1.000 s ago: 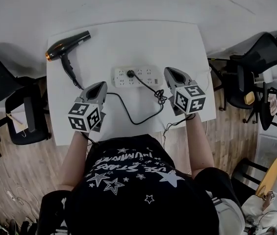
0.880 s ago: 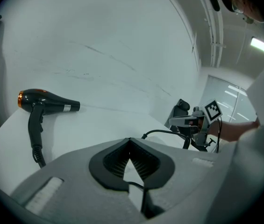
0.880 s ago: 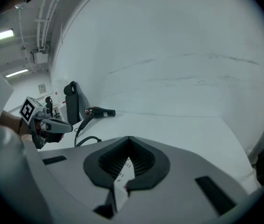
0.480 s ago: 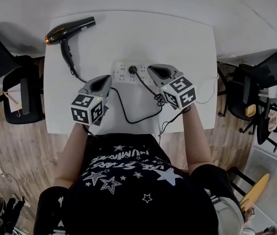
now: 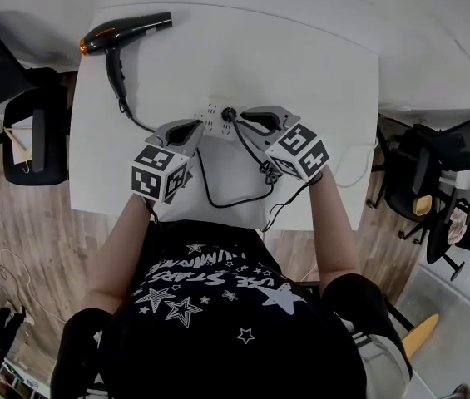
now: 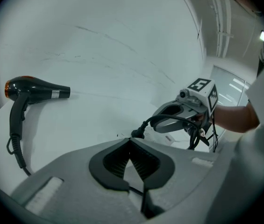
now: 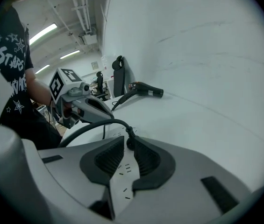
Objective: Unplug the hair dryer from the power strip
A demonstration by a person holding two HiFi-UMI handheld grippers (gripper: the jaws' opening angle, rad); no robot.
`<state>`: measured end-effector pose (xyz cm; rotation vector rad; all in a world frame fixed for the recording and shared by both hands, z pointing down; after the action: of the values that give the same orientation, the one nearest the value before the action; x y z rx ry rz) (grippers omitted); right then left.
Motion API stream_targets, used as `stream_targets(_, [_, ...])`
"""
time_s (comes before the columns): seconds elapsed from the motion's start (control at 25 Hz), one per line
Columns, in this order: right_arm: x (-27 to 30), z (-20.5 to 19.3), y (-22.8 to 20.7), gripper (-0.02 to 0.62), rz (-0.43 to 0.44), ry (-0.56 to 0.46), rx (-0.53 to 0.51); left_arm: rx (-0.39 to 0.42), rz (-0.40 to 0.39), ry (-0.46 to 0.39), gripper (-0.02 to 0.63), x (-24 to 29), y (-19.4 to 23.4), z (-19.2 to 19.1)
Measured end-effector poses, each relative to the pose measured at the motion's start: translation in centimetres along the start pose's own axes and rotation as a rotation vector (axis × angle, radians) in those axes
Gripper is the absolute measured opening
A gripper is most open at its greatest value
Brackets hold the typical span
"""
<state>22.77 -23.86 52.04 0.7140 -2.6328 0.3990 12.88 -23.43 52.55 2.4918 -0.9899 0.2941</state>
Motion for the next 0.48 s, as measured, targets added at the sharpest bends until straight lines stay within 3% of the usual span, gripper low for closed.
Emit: stream_targets(0.48, [1.6,-0.4,0.2,0.164,0.104,0.042,-0.090,0.000,-0.002,0.049,0.008,2.4,0.4,-0.5])
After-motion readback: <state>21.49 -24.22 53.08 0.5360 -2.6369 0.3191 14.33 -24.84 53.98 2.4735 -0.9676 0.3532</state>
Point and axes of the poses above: the fingertips, and each gripper's own axes: x forward along the fingers, y to its left, z out of its top, the point moved 2 cm from there along -x, backward along the fingers, and after that the axes turned 14 degrees about -y, right-handed, at the moved point
